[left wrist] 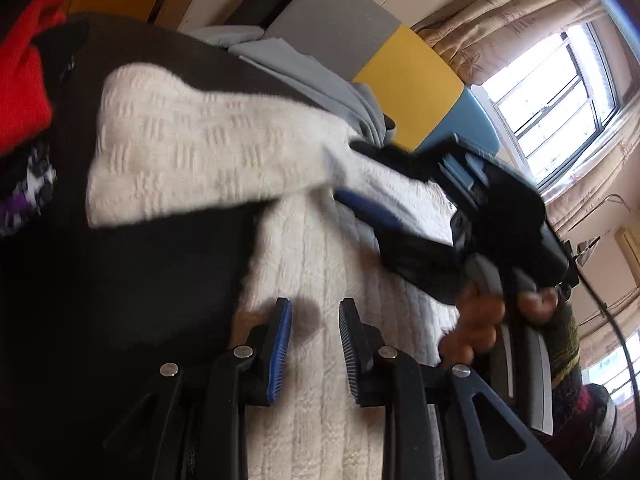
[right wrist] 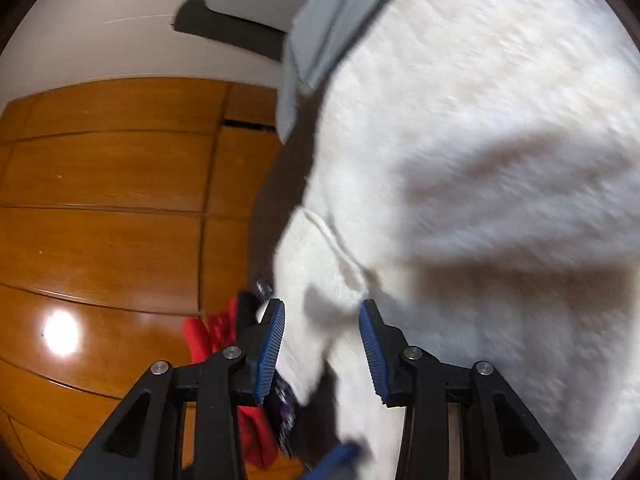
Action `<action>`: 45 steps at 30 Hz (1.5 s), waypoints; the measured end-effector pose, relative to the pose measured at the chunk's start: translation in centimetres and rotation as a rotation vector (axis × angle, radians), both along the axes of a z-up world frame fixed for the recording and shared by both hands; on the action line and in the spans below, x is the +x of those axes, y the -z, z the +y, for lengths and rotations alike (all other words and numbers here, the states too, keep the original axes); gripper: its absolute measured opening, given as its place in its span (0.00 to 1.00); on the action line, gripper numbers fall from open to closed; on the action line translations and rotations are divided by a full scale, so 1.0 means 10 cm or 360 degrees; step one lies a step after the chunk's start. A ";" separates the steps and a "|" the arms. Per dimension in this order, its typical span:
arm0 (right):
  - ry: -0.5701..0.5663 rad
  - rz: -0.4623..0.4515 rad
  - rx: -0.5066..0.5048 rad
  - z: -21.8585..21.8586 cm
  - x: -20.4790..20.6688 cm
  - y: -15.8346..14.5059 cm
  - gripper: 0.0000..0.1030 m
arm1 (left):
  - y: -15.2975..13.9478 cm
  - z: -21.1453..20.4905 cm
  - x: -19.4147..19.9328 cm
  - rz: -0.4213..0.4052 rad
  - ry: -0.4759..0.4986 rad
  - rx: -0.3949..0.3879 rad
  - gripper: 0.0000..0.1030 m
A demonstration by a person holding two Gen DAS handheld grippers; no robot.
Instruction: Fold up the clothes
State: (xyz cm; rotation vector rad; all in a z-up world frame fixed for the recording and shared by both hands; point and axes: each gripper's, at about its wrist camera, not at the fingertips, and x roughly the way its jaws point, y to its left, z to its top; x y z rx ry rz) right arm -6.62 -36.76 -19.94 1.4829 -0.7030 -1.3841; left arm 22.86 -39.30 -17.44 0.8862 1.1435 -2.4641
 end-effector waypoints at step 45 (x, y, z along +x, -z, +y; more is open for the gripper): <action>0.0700 0.0350 0.0048 2.66 -1.26 -0.69 0.08 | -0.14 -0.55 -1.40 -0.0181 -0.0199 -0.0143 0.29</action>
